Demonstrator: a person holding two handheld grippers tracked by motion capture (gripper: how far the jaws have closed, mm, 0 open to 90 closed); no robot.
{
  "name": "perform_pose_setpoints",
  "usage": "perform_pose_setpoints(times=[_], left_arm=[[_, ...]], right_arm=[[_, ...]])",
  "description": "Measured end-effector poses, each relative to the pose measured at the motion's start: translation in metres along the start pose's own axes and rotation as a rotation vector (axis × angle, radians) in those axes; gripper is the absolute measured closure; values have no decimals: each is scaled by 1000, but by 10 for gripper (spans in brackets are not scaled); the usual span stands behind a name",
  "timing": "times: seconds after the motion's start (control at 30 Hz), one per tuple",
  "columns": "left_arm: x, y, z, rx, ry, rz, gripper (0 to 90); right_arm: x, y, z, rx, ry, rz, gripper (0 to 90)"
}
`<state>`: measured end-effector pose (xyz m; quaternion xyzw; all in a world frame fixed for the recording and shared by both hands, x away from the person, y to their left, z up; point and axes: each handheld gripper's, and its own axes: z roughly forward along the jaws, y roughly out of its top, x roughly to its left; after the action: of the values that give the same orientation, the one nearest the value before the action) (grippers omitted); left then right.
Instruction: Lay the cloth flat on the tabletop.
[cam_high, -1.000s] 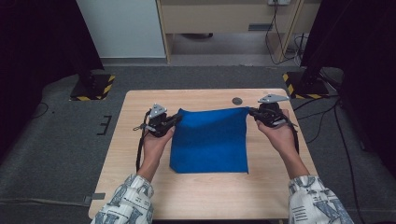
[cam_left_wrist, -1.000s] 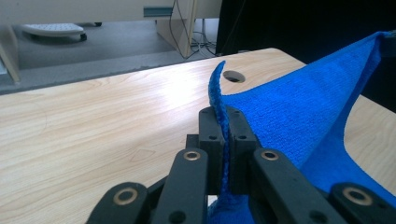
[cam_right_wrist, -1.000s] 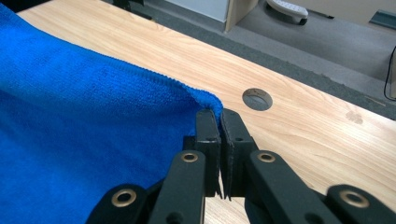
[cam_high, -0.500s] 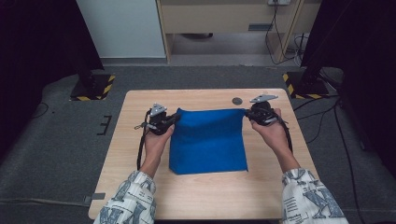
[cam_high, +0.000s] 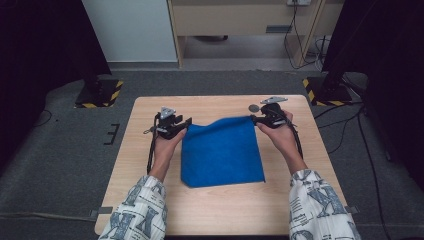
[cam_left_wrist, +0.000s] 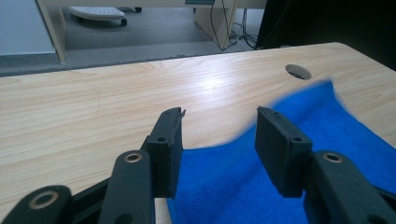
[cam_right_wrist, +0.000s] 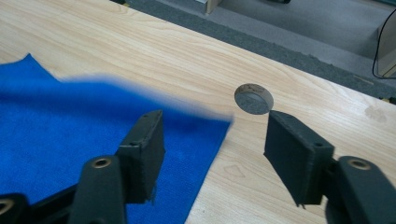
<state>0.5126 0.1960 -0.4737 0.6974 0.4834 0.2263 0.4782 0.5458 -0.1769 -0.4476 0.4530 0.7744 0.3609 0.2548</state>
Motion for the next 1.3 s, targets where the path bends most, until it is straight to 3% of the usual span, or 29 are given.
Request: perform_pose_setpoints(times=[0.43, 0.83, 1.03, 1.3], left_arm=[[-8, 2, -25, 7, -3, 62, 480], [-12, -10, -42, 12, -40, 61, 384], [-13, -13, -47, 9, -53, 66, 312], [-10, -19, -49, 8, -89, 38, 243]], right_arm=[[9, -17, -12, 20, 43, -6, 311], [29, -36, -22, 19, 104, -31, 269], [37, -39, -22, 19, 140, -31, 246], [48, -39, -19, 27, 189, -42, 184]])
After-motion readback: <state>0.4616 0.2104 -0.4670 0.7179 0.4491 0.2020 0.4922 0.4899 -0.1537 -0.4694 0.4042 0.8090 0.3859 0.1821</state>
